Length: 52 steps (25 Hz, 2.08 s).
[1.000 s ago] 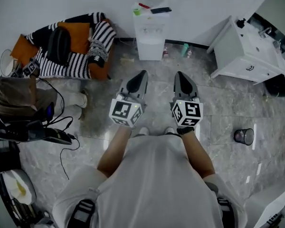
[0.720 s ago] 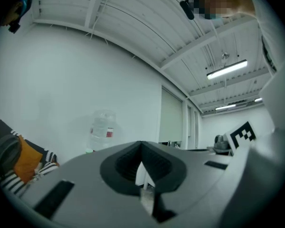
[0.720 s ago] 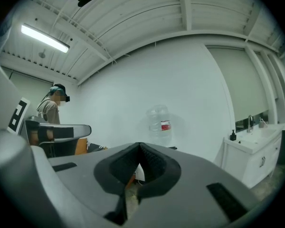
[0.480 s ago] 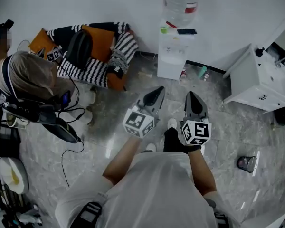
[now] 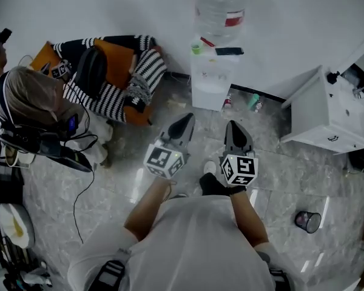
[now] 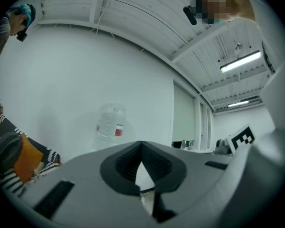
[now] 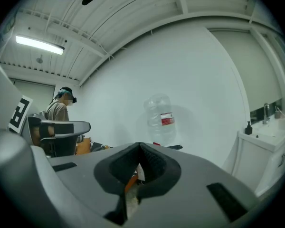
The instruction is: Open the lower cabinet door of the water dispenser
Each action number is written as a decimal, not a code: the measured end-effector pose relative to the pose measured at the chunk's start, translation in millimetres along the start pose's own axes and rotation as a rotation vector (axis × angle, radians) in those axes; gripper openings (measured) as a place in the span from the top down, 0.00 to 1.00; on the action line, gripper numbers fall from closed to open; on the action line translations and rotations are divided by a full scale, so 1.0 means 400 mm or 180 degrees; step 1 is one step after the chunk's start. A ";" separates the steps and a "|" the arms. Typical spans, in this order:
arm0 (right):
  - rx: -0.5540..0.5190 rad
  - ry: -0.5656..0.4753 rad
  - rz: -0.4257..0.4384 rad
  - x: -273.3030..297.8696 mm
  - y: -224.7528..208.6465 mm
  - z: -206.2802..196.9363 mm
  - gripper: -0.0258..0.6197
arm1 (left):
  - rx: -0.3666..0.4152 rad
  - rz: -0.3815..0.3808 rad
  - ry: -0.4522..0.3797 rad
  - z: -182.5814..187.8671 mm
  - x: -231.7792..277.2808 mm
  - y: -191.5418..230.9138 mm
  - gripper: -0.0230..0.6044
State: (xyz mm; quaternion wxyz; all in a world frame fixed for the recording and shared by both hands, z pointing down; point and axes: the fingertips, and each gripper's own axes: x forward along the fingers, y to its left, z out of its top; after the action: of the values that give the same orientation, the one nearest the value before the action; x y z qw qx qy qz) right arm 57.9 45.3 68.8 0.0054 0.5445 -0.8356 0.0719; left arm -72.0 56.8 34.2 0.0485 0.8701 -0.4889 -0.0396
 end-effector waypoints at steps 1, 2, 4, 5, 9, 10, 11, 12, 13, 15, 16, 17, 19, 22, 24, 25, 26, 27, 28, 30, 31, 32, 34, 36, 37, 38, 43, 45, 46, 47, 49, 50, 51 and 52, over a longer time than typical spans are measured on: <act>-0.0003 0.0019 0.0006 0.030 -0.023 -0.004 0.95 | -0.0006 0.0009 0.0009 -0.008 0.034 0.012 0.95; -0.0009 0.0037 0.0019 0.061 -0.044 -0.009 0.95 | -0.0013 0.0020 0.0017 -0.016 0.068 0.025 0.95; -0.0024 0.0084 0.0053 0.117 -0.080 -0.022 0.95 | -0.0034 0.0046 0.0035 -0.031 0.132 0.049 0.95; -0.0025 0.0116 0.0069 0.141 -0.098 -0.031 0.95 | -0.0043 0.0059 0.0049 -0.040 0.160 0.059 0.95; -0.0033 0.0241 0.0115 0.223 -0.171 -0.065 0.95 | -0.0113 0.0090 0.0158 -0.093 0.269 0.091 0.95; -0.0046 0.0267 0.0125 0.240 -0.186 -0.073 0.95 | -0.0146 0.0088 0.0195 -0.109 0.294 0.097 0.95; -0.0056 0.0296 0.0133 0.255 -0.201 -0.079 0.95 | -0.0171 0.0084 0.0237 -0.123 0.319 0.103 0.95; -0.0057 0.0329 0.0141 0.270 -0.216 -0.085 0.95 | -0.0182 0.0082 0.0281 -0.135 0.344 0.108 0.95; -0.0052 0.0363 0.0148 0.284 -0.232 -0.090 0.95 | -0.0181 0.0080 0.0318 -0.144 0.369 0.112 0.95; -0.0059 0.0422 0.0173 0.312 -0.264 -0.099 0.95 | -0.0160 0.0072 0.0355 -0.155 0.421 0.118 0.95; -0.0077 0.0445 0.0192 0.325 -0.277 -0.105 0.95 | -0.0149 0.0071 0.0363 -0.161 0.444 0.120 0.95; -0.0092 0.0468 0.0214 0.337 -0.290 -0.115 0.95 | -0.0148 0.0073 0.0372 -0.171 0.465 0.122 0.95; -0.0091 0.0528 0.0247 0.359 -0.314 -0.144 0.95 | -0.0177 0.0070 0.0411 -0.206 0.500 0.122 0.95; -0.0050 0.0643 0.0251 0.390 -0.346 -0.205 0.95 | -0.0246 0.0059 0.0527 -0.288 0.534 0.125 0.95; -0.0031 0.0717 0.0258 0.404 -0.360 -0.250 0.95 | -0.0299 0.0093 0.0604 -0.344 0.541 0.134 0.95; -0.0023 0.0752 0.0266 0.411 -0.366 -0.274 0.95 | -0.0304 0.0109 0.0638 -0.370 0.544 0.139 0.95; -0.0019 0.0780 0.0274 0.420 -0.374 -0.296 0.95 | -0.0292 0.0114 0.0665 -0.392 0.551 0.144 0.95; -0.0021 0.0800 0.0282 0.431 -0.382 -0.318 0.95 | -0.0271 0.0107 0.0683 -0.413 0.561 0.151 0.95; -0.0028 0.0813 0.0288 0.443 -0.391 -0.339 0.95 | -0.0246 0.0093 0.0695 -0.431 0.573 0.157 0.95; -0.0032 0.0835 0.0283 0.467 -0.407 -0.380 0.95 | -0.0196 0.0062 0.0716 -0.467 0.595 0.173 0.95; -0.0025 0.0849 0.0273 0.478 -0.413 -0.402 0.95 | -0.0179 0.0048 0.0726 -0.486 0.602 0.181 0.95; -0.0017 0.0863 0.0263 0.487 -0.418 -0.425 0.95 | -0.0170 0.0037 0.0735 -0.504 0.607 0.189 0.95; -0.0017 0.0891 0.0246 0.506 -0.424 -0.469 0.95 | -0.0159 0.0018 0.0757 -0.542 0.613 0.208 0.95; -0.0046 0.0922 0.0225 0.531 -0.433 -0.515 0.95 | -0.0152 -0.0011 0.0775 -0.583 0.624 0.229 0.95; -0.0062 0.0940 0.0210 0.545 -0.440 -0.539 0.95 | -0.0151 -0.0028 0.0782 -0.606 0.632 0.241 0.95; -0.0078 0.0952 0.0194 0.560 -0.446 -0.564 0.95 | -0.0150 -0.0045 0.0787 -0.630 0.640 0.254 0.95; -0.0173 0.0949 0.0135 0.619 -0.461 -0.690 0.95 | -0.0144 -0.0143 0.0792 -0.763 0.663 0.314 0.95; -0.0228 0.0942 0.0123 0.633 -0.463 -0.748 0.95 | -0.0141 -0.0194 0.0789 -0.825 0.664 0.332 0.95; -0.0250 0.0939 0.0120 0.641 -0.463 -0.781 0.95 | -0.0131 -0.0215 0.0787 -0.858 0.663 0.343 0.95; -0.0267 0.0938 0.0116 0.650 -0.464 -0.815 0.95 | -0.0116 -0.0231 0.0784 -0.892 0.662 0.355 0.95; -0.0295 0.0941 0.0101 0.666 -0.469 -0.888 0.95 | -0.0082 -0.0261 0.0768 -0.963 0.661 0.378 0.95; -0.0307 0.0941 0.0086 0.674 -0.475 -0.925 0.95 | -0.0065 -0.0278 0.0751 -0.999 0.662 0.389 0.95; -0.0317 0.0937 0.0067 0.682 -0.482 -0.962 0.95 | -0.0052 -0.0295 0.0730 -1.033 0.665 0.401 0.95; -0.0326 0.0931 0.0049 0.690 -0.490 -0.999 0.95 | -0.0047 -0.0311 0.0708 -1.066 0.668 0.413 0.95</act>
State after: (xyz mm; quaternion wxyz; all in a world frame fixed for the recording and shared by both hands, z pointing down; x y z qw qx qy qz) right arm 96.4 -232.9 510.9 0.1542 0.5209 -0.8326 0.1078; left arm -23.6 -237.4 472.0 0.1070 0.8915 -0.4372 0.0512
